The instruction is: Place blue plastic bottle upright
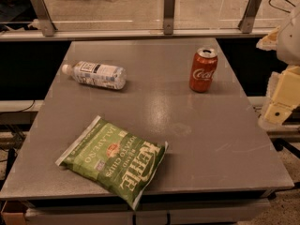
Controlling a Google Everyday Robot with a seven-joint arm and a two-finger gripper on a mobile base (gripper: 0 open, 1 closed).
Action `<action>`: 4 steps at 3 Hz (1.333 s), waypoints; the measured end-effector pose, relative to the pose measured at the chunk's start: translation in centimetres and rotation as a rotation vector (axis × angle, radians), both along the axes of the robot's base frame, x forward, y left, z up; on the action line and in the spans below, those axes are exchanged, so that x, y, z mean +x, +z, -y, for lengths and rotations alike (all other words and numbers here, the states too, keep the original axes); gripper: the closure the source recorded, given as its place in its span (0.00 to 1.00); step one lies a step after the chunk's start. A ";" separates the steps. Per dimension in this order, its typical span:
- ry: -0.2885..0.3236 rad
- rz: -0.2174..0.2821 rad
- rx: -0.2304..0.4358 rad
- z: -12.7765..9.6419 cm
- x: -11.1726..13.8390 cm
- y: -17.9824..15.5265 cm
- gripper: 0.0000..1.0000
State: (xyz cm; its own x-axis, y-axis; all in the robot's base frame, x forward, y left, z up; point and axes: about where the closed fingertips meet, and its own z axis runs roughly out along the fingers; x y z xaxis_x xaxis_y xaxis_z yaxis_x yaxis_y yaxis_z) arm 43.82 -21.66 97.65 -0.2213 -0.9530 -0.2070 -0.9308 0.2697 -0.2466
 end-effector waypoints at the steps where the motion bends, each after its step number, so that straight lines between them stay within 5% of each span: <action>1: 0.000 0.000 0.000 0.0 0.0 0.0 0.00; 2: 0.082 0.019 0.038 -5.7 2.8 0.1 0.00; 4: 0.220 0.069 0.112 -21.8 10.7 -0.4 0.00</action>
Offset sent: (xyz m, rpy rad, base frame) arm 0.0828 0.1735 0.0011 0.1183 -0.0396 0.2521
